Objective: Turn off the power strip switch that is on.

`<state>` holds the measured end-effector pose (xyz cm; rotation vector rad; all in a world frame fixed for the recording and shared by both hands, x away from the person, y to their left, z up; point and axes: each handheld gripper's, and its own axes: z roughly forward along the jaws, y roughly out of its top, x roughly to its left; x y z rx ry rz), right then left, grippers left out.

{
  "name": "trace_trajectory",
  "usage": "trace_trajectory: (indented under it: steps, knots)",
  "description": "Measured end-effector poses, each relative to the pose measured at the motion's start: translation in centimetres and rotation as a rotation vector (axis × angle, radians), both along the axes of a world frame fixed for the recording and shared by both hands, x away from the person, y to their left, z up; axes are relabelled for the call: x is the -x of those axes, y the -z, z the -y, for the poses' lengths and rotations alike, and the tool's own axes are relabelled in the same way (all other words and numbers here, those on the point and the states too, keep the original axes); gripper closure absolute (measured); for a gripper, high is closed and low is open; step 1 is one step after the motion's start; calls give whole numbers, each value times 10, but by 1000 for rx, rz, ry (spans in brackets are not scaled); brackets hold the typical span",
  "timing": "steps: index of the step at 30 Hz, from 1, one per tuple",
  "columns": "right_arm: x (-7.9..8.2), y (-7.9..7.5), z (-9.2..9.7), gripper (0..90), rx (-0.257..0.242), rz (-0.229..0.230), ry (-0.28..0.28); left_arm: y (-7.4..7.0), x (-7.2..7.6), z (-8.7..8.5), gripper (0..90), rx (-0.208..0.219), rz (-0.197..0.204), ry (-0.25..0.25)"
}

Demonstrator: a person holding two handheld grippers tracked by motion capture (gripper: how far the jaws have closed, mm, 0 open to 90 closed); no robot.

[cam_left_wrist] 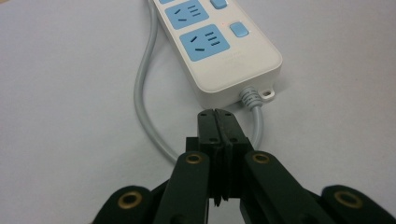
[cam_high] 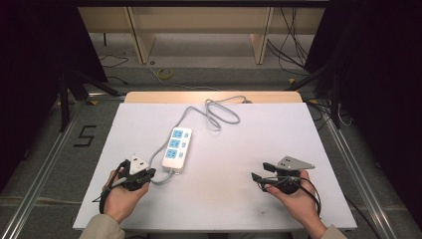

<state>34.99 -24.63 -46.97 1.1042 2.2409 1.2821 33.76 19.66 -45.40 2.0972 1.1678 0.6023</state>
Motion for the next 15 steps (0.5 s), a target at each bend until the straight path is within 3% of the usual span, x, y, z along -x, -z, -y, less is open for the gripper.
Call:
trace_trajectory:
  steps: [6,15]
  knots:
    - [0,1,-1,395,3,-2,-4,-3,-3,5,896,22,-21,-17]
    - [1,1,-1,399,1,-5,0,-8,-14,11,896,16,-31,-21]
